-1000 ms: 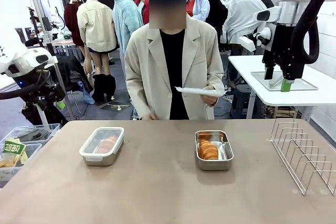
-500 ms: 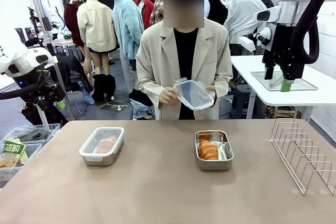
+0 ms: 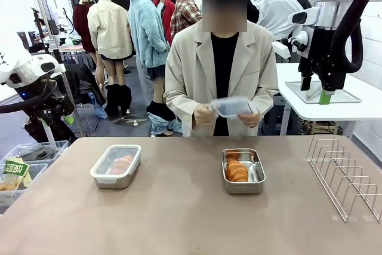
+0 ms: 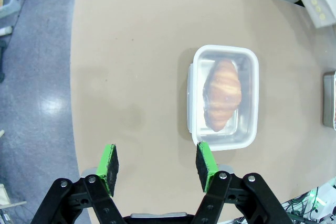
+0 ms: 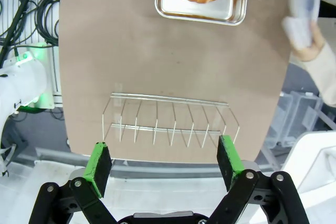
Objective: Place the bread in airtight containers.
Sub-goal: Release when the human grabs the Airtight Container lid.
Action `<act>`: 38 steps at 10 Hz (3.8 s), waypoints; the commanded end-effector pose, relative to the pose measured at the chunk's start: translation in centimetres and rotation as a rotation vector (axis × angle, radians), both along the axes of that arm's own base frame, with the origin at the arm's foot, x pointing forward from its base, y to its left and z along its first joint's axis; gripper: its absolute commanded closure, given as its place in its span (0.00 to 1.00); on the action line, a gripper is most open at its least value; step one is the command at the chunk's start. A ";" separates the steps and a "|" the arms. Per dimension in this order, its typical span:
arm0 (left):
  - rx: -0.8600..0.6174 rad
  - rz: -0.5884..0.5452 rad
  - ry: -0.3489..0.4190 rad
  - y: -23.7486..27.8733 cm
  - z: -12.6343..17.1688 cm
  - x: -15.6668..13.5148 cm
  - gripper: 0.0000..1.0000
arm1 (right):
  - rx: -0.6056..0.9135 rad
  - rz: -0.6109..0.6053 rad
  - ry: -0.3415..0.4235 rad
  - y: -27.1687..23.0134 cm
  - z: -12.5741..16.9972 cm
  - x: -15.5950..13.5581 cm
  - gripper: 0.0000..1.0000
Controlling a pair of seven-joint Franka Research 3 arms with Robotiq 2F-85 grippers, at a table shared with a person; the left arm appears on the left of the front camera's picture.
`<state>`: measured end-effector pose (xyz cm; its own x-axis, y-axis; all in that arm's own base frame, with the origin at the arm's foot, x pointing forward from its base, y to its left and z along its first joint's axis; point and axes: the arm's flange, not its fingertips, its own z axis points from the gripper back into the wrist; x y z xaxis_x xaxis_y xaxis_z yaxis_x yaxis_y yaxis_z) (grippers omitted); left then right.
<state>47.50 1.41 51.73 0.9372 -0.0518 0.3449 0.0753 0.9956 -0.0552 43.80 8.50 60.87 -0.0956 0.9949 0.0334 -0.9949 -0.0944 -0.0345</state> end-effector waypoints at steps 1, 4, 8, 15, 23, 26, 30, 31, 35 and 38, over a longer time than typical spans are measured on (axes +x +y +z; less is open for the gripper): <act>0.017 0.014 0.002 0.1 0.2 -0.1 0.23 | 0.001 0.000 0.001 0.0 0.0 0.2 0.00; 0.017 0.014 0.002 0.1 0.2 -0.1 0.23 | 0.001 0.000 0.001 0.0 0.0 0.2 0.00; 0.017 0.014 0.002 0.1 0.2 -0.1 0.23 | 0.001 0.000 0.001 0.0 0.0 0.2 0.00; 0.017 0.014 0.002 0.1 0.2 -0.1 0.23 | 0.001 0.000 0.001 0.0 0.0 0.2 0.00; 0.017 0.014 0.002 0.1 0.2 -0.1 0.23 | 0.001 0.000 0.001 0.0 0.0 0.2 0.00; 0.017 0.014 0.002 0.1 0.2 -0.1 0.23 | 0.001 0.000 0.001 0.0 0.0 0.2 0.00; 0.017 0.014 0.002 0.1 0.2 -0.1 0.23 | 0.001 0.000 0.001 0.0 0.0 0.2 0.00; 0.017 0.014 0.002 0.1 0.2 -0.1 0.23 | 0.001 0.000 0.001 0.0 0.0 0.2 0.00; 0.017 0.014 0.002 0.1 0.2 -0.1 0.23 | 0.001 0.000 0.001 0.0 0.0 0.2 0.00; 0.017 0.014 0.002 0.1 0.2 -0.1 0.23 | 0.001 0.000 0.001 0.0 0.0 0.2 0.00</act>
<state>47.50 1.41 51.73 0.9372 -0.0518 0.3449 0.0753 0.9956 -0.0552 43.81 8.50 60.87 -0.0955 0.9949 0.0334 -0.9949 -0.0944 -0.0344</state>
